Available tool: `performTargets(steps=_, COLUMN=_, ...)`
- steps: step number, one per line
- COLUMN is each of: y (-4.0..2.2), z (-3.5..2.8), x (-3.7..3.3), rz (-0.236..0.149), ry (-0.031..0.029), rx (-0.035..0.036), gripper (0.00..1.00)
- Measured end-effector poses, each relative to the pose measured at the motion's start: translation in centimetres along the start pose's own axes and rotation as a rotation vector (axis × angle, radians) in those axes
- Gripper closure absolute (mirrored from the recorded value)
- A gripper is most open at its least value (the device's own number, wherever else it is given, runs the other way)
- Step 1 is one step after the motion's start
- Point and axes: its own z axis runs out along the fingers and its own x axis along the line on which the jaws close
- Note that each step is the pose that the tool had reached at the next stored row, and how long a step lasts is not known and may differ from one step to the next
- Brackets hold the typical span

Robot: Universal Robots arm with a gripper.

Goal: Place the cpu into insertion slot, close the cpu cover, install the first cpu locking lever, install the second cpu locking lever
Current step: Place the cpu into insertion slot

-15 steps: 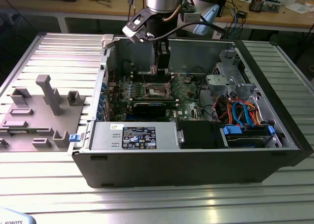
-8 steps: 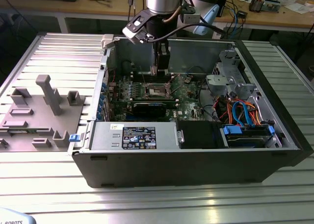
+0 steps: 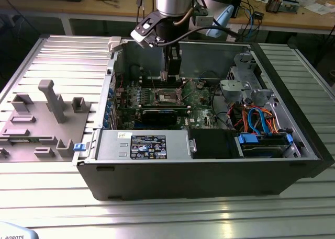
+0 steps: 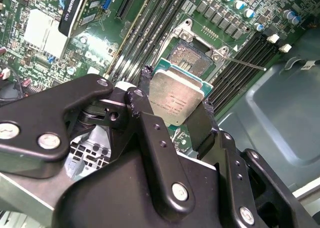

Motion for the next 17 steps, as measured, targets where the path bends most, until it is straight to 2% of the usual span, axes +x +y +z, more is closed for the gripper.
performTargets(steps=17, y=-0.02, z=0.63, x=0.01, rz=0.000, ry=0.0000, rx=0.0000, gripper=0.46)
